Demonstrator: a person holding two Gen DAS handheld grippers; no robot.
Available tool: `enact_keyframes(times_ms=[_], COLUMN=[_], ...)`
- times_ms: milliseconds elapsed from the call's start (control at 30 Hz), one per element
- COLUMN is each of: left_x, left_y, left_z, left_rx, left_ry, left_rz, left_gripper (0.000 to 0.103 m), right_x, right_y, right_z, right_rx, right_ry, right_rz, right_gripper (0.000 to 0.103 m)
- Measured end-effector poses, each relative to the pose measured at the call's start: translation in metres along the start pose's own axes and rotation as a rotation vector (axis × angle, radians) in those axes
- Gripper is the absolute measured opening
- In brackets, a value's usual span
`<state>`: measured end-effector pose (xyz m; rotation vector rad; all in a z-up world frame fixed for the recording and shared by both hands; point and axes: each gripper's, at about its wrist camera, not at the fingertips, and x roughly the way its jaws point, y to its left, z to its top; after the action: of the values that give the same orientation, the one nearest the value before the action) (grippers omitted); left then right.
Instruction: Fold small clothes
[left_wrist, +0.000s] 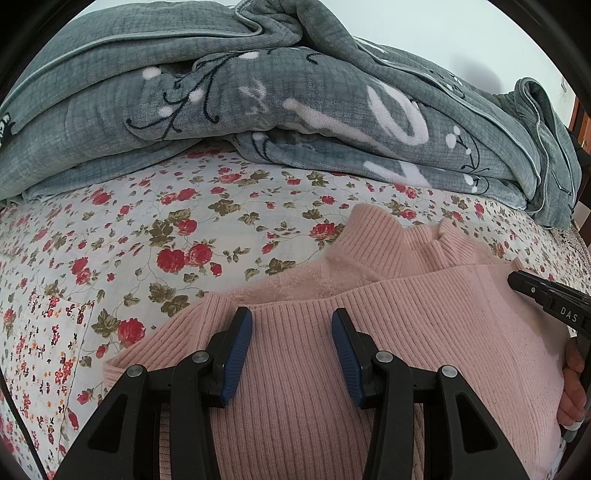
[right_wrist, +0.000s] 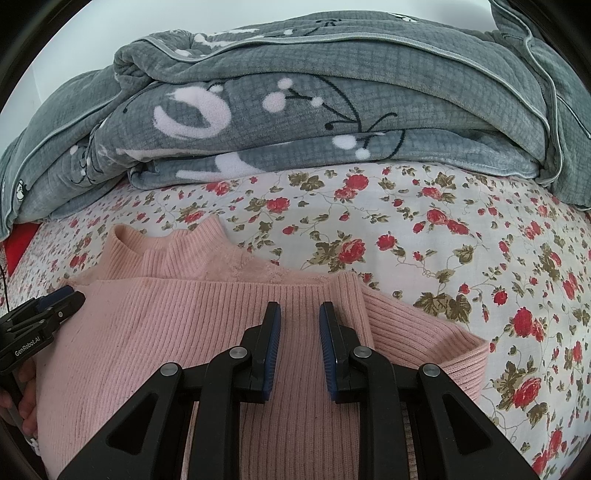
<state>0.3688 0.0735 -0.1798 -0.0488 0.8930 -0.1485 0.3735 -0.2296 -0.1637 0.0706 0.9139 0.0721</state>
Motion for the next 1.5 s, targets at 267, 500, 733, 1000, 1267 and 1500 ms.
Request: enact_keyframes(times_ms=[267,500,733,1000,1267,1500], left_x=[-0.006,-0.005,-0.008,-0.02,-0.031,-0.056], left_y=[-0.012,-0.01,-0.01,-0.015,-0.005,0.008], left_z=[-0.001,-0.001,-0.003,-0.006,-0.005,-0.014], left_rx=[0.053,0.05,0.053,0.069,0.012,-0.051], left_ry=[-0.032,-0.03,-0.046,-0.095,-0.133,-0.224], left_rz=[-0.008,-0.007,-0.001,-0.035,-0.119,-0.196], left_gripper=[0.044,0.044,0.044,0.053,0.057,0.057], right_x=[-0.002,-0.007,-0.017,-0.036,-0.07,-0.085], right_y=[0.001,0.0,0.006,0.029,0.059,0.114], right_z=[0.0,-0.003,-0.005,-0.013,-0.022,-0.081], right_rx=[0.002,0.011,-0.011,-0.121,-0.241,-0.307], right_ry=[-0.009,-0.031,-0.084,-0.186,-0.247,-0.131], right_rz=[0.007,0.014,-0.015,-0.047,-0.121,-0.01], right_gripper=[0.022,0.022,0.03,0.043,0.049,0.052])
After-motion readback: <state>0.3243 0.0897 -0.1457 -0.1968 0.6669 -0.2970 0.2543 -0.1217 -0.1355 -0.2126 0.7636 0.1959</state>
